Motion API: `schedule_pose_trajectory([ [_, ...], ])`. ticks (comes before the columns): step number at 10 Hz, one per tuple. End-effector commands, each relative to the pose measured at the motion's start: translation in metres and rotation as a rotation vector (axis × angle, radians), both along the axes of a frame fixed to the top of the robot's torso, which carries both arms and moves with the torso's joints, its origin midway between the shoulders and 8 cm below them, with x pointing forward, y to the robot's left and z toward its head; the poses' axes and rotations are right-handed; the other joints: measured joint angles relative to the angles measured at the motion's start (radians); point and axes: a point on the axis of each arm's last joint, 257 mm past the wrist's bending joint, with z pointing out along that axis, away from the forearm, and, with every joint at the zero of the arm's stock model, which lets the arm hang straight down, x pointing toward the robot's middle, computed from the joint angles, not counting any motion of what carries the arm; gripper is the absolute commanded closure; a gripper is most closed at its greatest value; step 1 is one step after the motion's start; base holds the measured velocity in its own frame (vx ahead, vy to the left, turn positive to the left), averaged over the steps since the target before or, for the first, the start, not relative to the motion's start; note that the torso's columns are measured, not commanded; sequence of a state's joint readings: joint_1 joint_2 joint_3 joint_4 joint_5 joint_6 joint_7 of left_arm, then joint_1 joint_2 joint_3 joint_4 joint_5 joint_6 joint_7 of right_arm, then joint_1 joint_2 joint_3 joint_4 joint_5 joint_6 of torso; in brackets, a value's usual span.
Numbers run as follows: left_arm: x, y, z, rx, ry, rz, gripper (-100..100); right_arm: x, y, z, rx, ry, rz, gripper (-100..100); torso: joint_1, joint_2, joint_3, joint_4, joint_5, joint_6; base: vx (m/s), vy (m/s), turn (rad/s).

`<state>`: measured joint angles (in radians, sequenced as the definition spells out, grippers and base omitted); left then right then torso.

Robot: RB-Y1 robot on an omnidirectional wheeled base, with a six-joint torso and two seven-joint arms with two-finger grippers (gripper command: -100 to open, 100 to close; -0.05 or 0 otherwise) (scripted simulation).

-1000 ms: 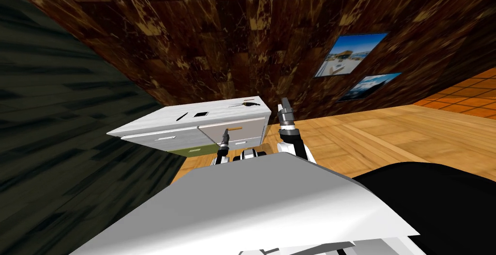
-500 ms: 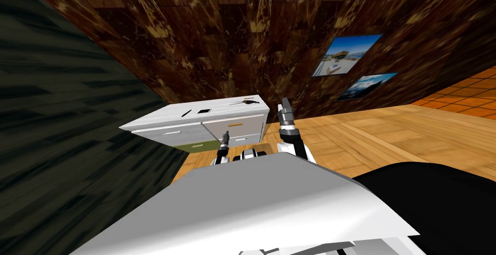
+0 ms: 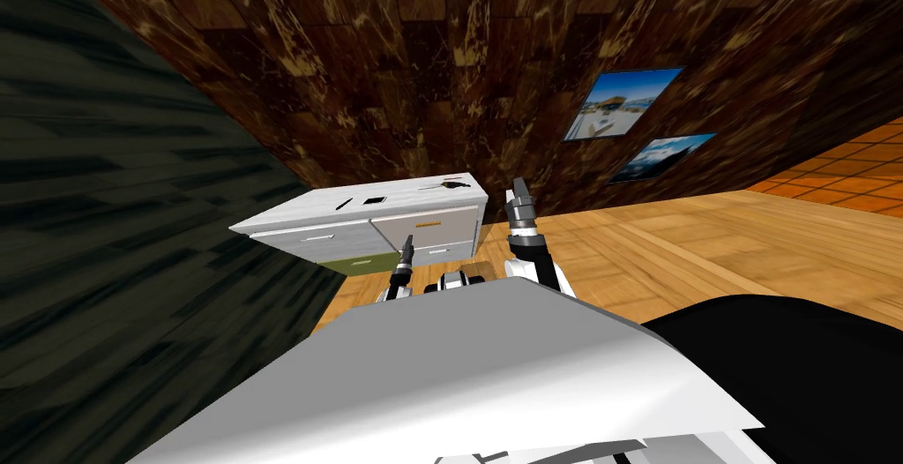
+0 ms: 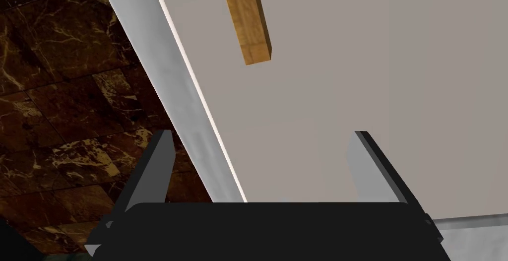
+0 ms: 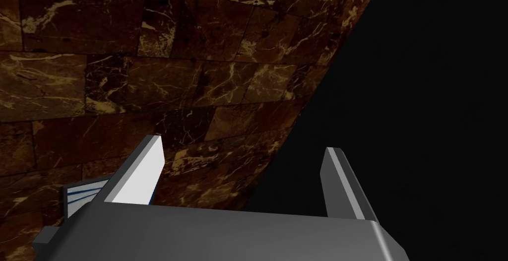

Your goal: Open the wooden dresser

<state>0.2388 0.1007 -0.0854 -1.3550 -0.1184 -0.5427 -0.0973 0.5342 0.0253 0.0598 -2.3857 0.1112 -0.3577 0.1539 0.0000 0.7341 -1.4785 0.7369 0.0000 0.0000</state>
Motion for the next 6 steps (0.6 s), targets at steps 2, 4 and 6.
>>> schedule_pose_trajectory([
  [2, 0.010, 0.010, 0.004, 0.029, 0.008, 0.000, -100, 0.000, 0.000, 0.000, 0.000, 0.000, 0.000, 0, -0.001, 0.000, 0.001, 0.000, 0.000, 0.000, 0.146, -0.015, -0.016],
  [4, 0.015, -0.006, 0.003, -0.031, 0.017, 0.015, -100, 0.000, 0.000, 0.000, 0.000, 0.000, 0.000, 0, 0.000, 0.001, 0.001, 0.000, 0.000, 0.000, 0.156, -0.007, -0.009],
  [6, 0.017, -0.016, 0.004, -0.067, 0.017, 0.022, -100, 0.000, 0.000, 0.000, 0.000, 0.000, 0.000, 0, 0.001, 0.009, 0.006, 0.003, 0.000, 0.000, 0.033, 0.003, -0.001],
])
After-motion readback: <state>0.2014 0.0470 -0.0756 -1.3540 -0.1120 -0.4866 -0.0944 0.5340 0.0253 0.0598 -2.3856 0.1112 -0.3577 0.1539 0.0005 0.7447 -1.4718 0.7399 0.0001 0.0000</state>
